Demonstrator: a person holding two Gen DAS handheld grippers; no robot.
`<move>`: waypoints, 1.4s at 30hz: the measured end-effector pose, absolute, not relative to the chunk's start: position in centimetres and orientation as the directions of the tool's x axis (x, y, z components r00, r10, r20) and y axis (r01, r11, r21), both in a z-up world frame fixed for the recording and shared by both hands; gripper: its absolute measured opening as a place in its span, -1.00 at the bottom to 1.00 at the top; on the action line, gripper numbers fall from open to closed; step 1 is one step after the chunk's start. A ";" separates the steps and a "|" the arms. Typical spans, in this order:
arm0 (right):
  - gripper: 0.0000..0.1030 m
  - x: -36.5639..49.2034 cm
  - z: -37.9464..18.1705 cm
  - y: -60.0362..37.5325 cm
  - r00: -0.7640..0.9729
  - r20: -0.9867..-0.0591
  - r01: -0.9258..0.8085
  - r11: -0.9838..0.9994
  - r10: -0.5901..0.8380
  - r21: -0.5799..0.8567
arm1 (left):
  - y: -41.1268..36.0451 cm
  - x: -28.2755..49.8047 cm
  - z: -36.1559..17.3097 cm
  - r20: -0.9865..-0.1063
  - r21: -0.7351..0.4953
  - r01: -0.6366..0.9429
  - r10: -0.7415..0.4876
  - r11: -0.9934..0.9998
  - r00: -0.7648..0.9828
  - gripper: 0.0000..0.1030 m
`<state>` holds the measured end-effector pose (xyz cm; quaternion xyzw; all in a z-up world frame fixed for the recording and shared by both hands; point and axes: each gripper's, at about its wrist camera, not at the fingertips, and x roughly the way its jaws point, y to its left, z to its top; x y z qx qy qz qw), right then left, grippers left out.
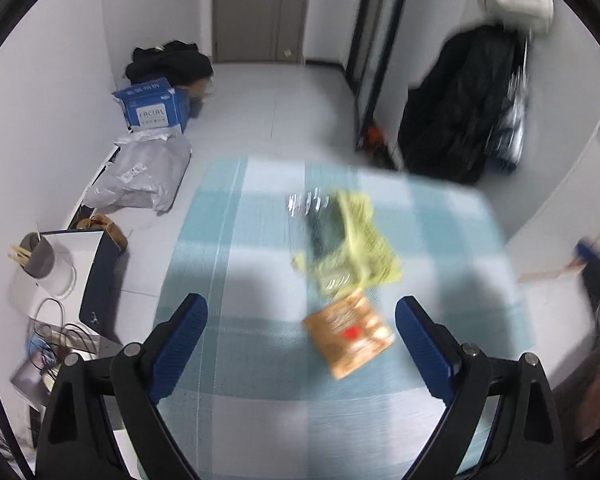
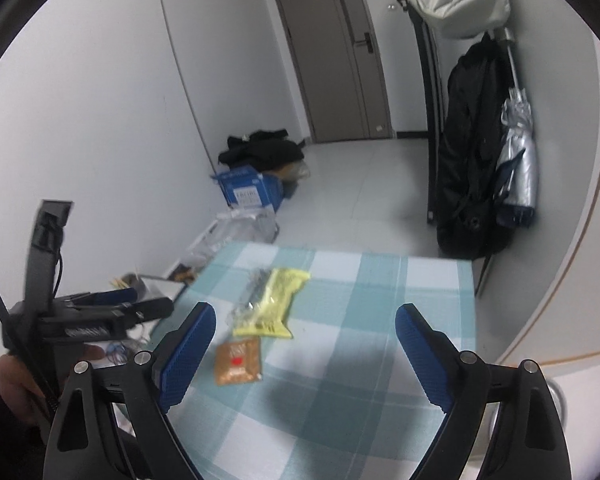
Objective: Collect trash
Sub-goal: 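Grasp the brown LOVE & TASTY sachet with the left gripper and lift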
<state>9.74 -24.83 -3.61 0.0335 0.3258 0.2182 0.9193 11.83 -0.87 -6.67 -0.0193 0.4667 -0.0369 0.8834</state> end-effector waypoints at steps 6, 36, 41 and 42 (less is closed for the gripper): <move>0.78 10.5 -5.2 -24.4 0.656 -0.627 -0.386 0.901 0.421 0.201 | -1.4 13.8 -10.8 -0.887 -0.093 0.087 -0.122 0.992 0.445 0.80; 0.78 9.8 -4.3 -27.5 0.631 -0.623 -0.361 0.886 0.461 0.290 | -7.5 10.6 -9.6 -0.951 0.022 0.300 -0.072 0.954 0.299 -0.10; 0.78 9.5 -4.1 -28.3 0.638 -0.617 -0.345 0.888 0.460 0.305 | -7.2 10.1 -9.4 -0.953 -0.004 0.268 -0.085 0.963 0.292 -0.34; 0.78 9.5 -4.1 -28.5 0.637 -0.616 -0.341 0.887 0.462 0.312 | -7.2 10.1 -9.3 -0.953 -0.026 0.254 -0.100 0.967 0.285 -0.38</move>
